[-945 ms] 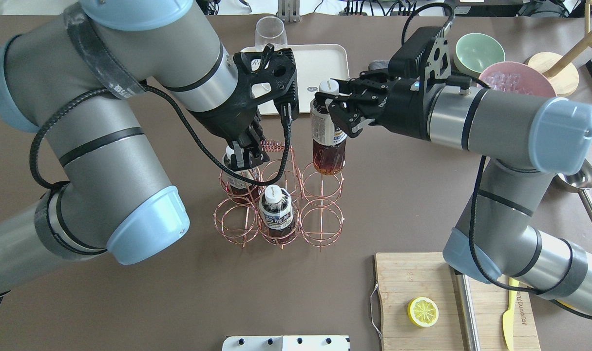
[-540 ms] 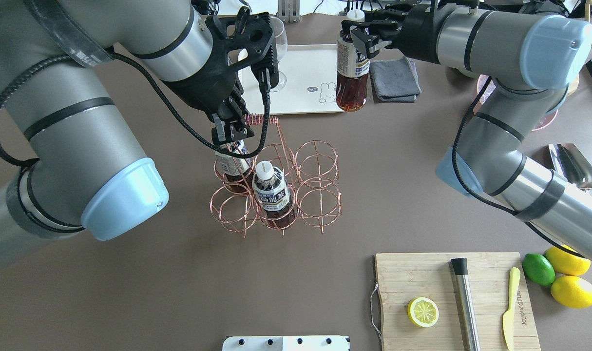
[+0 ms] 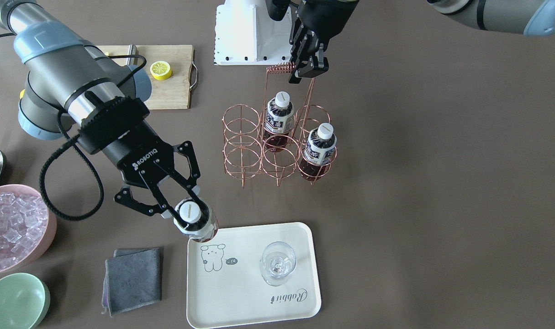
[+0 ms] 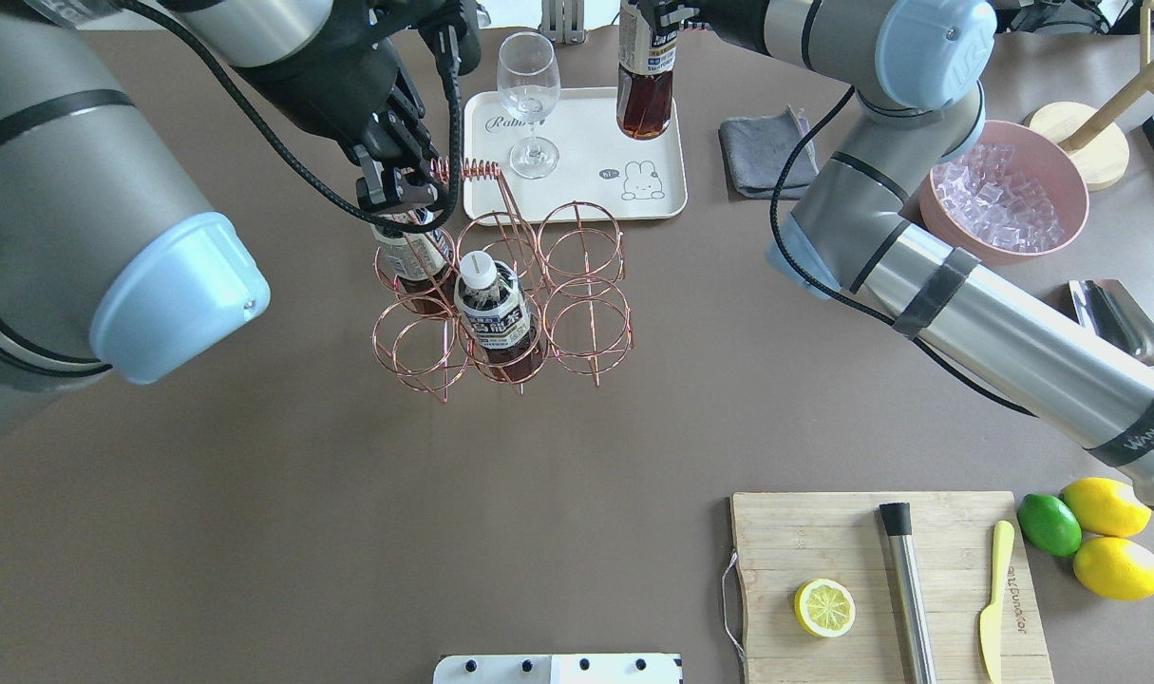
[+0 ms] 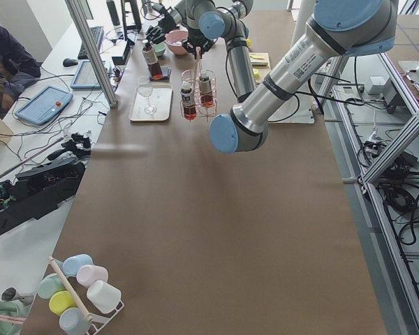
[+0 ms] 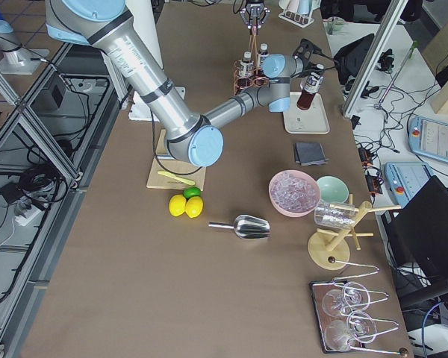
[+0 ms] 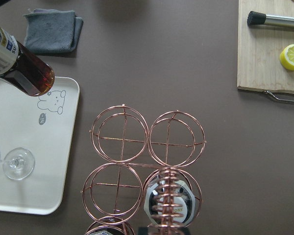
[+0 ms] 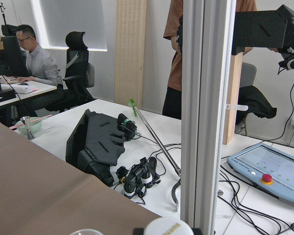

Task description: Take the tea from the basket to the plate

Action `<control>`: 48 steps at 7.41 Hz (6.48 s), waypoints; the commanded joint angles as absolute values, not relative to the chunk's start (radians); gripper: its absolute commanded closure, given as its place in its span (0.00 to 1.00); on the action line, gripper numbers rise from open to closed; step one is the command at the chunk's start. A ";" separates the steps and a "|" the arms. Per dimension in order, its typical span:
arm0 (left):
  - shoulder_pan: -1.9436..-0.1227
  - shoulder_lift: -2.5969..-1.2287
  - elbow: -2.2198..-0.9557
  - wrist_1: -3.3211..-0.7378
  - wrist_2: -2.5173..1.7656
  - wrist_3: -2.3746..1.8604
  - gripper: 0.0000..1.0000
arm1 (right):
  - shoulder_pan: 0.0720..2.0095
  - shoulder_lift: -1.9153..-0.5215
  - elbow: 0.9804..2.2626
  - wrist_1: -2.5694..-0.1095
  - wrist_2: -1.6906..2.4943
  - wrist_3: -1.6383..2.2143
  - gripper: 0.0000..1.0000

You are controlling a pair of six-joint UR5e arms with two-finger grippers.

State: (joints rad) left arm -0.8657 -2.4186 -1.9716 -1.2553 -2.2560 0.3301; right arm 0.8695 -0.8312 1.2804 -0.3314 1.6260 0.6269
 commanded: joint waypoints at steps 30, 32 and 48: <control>-1.536 -2.151 -1.278 -1.416 -2.319 1.365 1.00 | 1.449 -1.341 1.864 -1.810 2.236 0.358 0.00; -1.532 -2.151 -1.284 -1.414 -2.319 1.365 0.87 | 1.494 -1.576 1.881 -1.696 2.295 0.225 0.00; -1.741 -1.847 -1.345 -1.410 -2.462 0.681 0.01 | 1.598 -1.710 1.750 -1.684 2.342 -0.123 0.00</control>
State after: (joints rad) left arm -1.7332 -1.9039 -1.3244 -1.4069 -2.4064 0.9366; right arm 1.5940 -1.7070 1.7636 -1.6843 2.3332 -0.1226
